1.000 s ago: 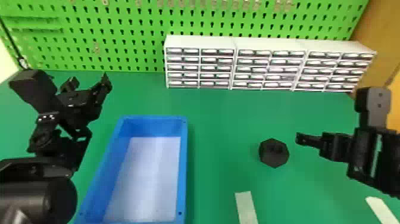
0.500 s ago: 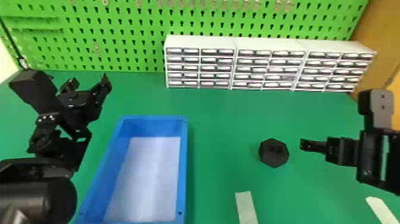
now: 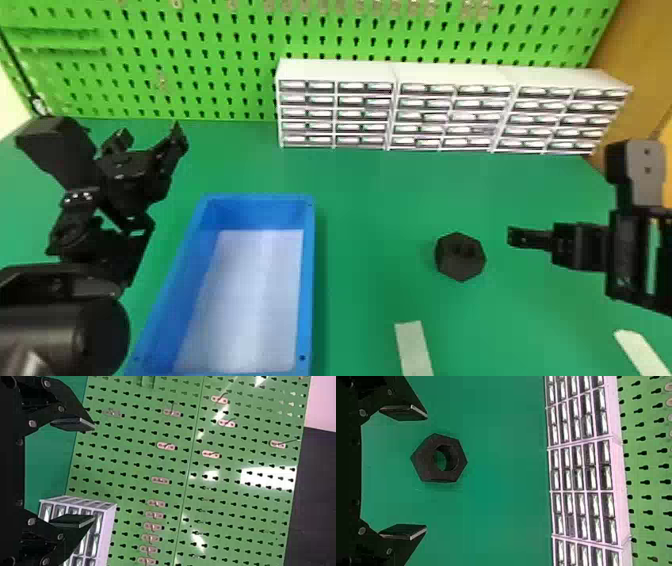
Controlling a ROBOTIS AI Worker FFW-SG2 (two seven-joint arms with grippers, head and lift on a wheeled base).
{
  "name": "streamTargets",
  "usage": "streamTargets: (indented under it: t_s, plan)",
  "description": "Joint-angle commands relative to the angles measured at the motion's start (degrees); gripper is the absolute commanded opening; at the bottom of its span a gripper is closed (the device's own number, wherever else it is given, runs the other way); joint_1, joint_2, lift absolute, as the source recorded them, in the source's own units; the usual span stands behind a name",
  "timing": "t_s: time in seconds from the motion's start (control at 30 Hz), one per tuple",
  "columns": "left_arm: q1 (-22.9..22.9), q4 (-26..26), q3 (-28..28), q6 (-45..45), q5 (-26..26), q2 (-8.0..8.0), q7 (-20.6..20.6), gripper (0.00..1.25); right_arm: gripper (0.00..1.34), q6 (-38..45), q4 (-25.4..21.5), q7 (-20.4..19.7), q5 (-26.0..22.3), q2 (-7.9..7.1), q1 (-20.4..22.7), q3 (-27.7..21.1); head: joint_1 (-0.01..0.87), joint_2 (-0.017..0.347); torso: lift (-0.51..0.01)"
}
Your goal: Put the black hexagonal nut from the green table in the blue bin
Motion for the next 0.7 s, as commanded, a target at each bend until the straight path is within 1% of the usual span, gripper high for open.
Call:
streamTargets:
  t_s: [0.0,0.1,0.27,0.67]
  plan:
    - [0.09,-0.02,-0.09,0.09,0.05,0.0,0.0,0.81,1.05,0.08,0.29,0.0,0.17,0.08,0.05,0.4,0.692,0.008,-0.097]
    - [0.09,0.06,-0.09,0.26,0.05,0.0,0.0,0.81,1.05,0.08,0.38,0.0,0.17,0.08,0.14,0.4,0.692,0.008,-0.097]
    - [0.09,0.06,-0.09,0.35,0.14,0.0,0.0,0.81,1.05,0.08,0.38,0.0,0.34,0.52,0.32,0.58,0.692,0.008,-0.097]
    - [0.09,-0.02,-0.09,0.35,0.23,0.0,0.0,0.81,1.05,0.08,0.56,0.0,0.26,0.61,0.41,0.75,0.692,0.008,-0.097]
